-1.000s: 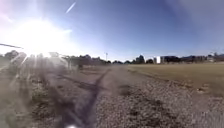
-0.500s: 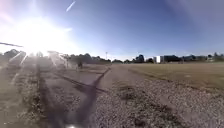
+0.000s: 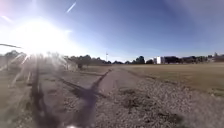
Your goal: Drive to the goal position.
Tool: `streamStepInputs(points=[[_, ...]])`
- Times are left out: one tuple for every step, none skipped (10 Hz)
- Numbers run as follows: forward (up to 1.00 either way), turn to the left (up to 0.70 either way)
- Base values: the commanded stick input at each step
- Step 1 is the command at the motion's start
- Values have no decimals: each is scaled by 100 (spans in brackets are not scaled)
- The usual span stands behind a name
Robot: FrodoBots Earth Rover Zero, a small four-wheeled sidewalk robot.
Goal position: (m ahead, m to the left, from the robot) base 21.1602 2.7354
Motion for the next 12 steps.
streamStepInputs(points=[[50, 0], [50, 0], [50, 0], [50, 0], [50, 0], [50, 0], [50, 0], [50, 0], [50, 0], [50, 0], [50, 0], [50, 0]])
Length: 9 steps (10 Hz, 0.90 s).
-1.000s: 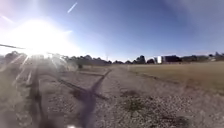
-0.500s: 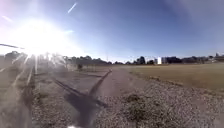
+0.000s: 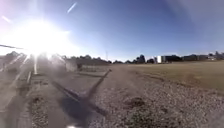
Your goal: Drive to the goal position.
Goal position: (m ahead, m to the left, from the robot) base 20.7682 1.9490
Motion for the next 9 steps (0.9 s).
streamStepInputs(points=[[50, 0], [50, 0], [50, 0], [50, 0], [50, 0], [50, 0], [50, 0], [50, 0], [50, 0]])
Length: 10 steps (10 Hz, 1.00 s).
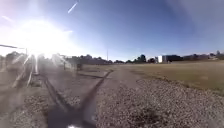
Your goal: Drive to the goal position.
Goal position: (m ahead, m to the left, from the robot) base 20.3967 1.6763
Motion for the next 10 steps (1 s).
streamStepInputs(points=[[50, 0], [50, 0], [50, 0], [50, 0], [50, 0], [50, 0], [50, 0], [50, 0], [50, 0], [50, 0]])
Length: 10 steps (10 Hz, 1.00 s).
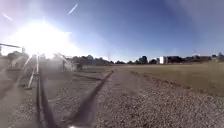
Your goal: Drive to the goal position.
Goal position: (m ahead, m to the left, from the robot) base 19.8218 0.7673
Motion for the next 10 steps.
streamStepInputs(points=[[50, 0], [50, 0], [50, 0], [50, 0], [50, 0], [50, 0], [50, 0], [50, 0], [50, 0], [50, 0]])
